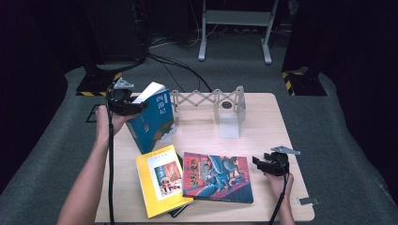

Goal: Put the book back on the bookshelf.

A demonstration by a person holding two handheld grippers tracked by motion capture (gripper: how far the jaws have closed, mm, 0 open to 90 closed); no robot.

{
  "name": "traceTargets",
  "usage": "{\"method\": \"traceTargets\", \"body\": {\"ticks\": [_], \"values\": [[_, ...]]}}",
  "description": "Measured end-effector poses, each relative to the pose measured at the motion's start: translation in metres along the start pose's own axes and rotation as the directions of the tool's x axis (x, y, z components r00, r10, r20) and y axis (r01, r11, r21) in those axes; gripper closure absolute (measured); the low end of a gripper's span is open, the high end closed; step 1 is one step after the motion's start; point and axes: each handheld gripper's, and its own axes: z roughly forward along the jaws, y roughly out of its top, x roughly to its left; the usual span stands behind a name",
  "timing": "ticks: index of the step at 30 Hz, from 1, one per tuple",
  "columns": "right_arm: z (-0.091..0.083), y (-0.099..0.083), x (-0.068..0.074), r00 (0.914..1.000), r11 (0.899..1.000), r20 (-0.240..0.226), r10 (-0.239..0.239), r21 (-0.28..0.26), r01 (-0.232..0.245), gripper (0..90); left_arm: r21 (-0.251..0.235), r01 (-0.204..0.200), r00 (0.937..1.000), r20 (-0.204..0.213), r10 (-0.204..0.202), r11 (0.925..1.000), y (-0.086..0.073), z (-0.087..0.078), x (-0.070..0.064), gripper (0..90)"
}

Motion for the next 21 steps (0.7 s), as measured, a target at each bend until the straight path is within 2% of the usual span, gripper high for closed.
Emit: {"method": "traceTargets", "body": {"ticks": [3,7,12,18,21], "values": [[0.000,0.000,0.000,1.0000,1.000,0.001,0.003,0.000,-0.003,35.9,0.064,-0.001,1.0000,0.009,0.001,0.9979,0.000,0.008,0.001,55.3],[0.000,0.000,0.000,1.0000,1.000,0.000,0.000,0.002,0.000,36.1,0.073,0.000,1.0000,0.007,-0.001,0.9973,-0.001,0.012,0.000,57.3],[0.000,0.000,0.001,1.0000,1.000,0.000,0.003,0.000,-0.003,36.5,0.036,0.030,0.9994,0.015,-0.030,0.9989,-0.004,0.012,-0.001,61.0],[-0.001,0.000,0.001,1.0000,1.000,0.002,0.007,0.001,-0.007,36.9,-0.021,0.045,0.9989,-0.016,-0.045,0.9988,-0.009,0.012,-0.007,61.5],[-0.001,0.000,0.001,1.0000,1.000,0.004,0.006,0.000,-0.006,37.3,-0.048,0.070,0.9969,-0.032,-0.072,0.9964,-0.011,0.014,-0.007,61.5]]}}
